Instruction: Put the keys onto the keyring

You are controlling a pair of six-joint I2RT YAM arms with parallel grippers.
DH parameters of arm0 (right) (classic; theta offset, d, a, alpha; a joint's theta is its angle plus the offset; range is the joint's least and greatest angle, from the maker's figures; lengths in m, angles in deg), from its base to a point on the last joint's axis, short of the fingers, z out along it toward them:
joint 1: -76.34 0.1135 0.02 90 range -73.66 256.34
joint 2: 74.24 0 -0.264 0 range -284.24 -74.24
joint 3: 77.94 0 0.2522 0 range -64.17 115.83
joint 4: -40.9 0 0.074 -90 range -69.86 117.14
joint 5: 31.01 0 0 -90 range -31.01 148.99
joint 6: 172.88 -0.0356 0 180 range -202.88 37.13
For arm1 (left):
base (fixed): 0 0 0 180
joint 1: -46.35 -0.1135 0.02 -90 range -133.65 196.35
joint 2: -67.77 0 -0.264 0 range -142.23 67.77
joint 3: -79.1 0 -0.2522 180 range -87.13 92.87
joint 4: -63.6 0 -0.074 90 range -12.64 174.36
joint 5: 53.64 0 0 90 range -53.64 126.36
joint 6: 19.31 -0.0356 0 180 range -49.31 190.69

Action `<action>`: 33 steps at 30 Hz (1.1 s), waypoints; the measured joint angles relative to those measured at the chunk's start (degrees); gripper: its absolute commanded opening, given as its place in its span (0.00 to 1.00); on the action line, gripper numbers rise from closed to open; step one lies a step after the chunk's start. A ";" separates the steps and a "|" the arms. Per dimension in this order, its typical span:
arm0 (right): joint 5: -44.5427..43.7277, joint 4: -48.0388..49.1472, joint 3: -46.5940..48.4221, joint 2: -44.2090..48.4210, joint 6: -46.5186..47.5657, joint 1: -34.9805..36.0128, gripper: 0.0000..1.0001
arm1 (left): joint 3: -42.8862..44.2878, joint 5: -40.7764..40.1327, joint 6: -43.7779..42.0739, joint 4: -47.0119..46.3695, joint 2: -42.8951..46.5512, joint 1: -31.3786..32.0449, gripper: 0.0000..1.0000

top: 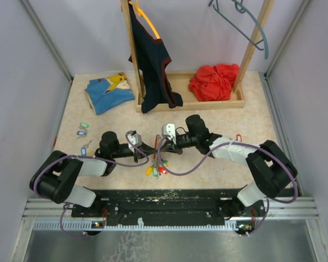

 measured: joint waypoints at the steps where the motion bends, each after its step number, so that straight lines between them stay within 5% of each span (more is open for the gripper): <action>1: 0.07 0.00 0.00 0.00 0.00 0.00 0.00 | 0.00 0.02 0.00 0.00 0.00 0.00 0.00; 33: -1.66 1.79 0.00 0.00 -1.60 0.00 0.00 | 0.00 0.24 0.17 -0.20 -0.02 0.00 0.00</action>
